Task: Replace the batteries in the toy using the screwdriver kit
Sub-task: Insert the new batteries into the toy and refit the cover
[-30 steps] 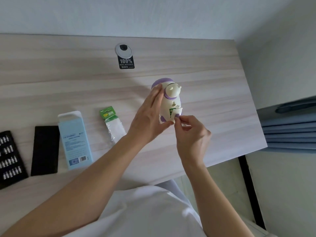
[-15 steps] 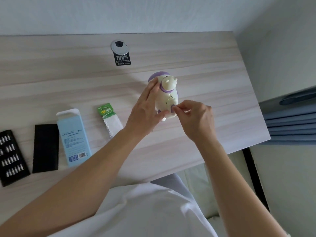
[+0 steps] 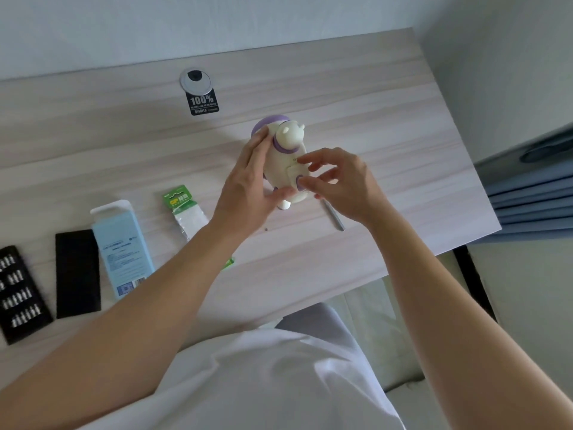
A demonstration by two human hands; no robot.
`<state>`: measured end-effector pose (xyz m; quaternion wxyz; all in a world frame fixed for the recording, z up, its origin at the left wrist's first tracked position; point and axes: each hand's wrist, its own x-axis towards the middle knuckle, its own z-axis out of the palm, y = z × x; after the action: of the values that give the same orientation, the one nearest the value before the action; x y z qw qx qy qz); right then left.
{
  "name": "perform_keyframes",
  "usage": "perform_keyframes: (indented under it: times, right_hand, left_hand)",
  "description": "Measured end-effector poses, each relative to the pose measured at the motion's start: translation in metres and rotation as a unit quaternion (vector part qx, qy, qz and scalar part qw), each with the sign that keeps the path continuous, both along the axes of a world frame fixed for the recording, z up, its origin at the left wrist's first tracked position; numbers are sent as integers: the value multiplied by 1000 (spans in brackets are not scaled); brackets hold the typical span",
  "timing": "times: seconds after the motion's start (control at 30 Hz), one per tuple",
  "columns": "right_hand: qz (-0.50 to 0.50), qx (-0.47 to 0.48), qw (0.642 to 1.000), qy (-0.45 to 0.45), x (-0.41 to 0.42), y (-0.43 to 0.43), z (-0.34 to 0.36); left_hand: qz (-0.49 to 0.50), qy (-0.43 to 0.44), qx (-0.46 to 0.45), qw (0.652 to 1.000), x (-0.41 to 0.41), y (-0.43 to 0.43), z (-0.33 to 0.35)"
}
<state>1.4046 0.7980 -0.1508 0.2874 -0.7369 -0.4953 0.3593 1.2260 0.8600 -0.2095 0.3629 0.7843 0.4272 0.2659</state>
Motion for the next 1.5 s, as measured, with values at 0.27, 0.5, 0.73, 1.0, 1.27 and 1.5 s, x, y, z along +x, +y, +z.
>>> perform_keyframes:
  times: [0.27,0.5,0.73,1.0,1.27,1.5]
  right_hand:
    - [-41,54,994,87,6,11,-15]
    - [-38,73,984,161,12,13,-26]
    - [-32,91,979,182,9,11,-39]
    - [-23,135,974,180,4,7,-43]
    - [-11,140,971,192,-3,10,-42]
    - [-75,109,959,249,-10,9,-47]
  left_hand:
    - [2,-8,6,1000,-1,3,-1]
    - [7,-32,-17,999,3,1,4]
    - [13,-51,-43,998,2,8,-2]
    - [22,-101,-98,990,2,2,4]
    - [59,-136,-138,979,-1,-1,5]
    - [117,-183,-231,948,4,-3,6]
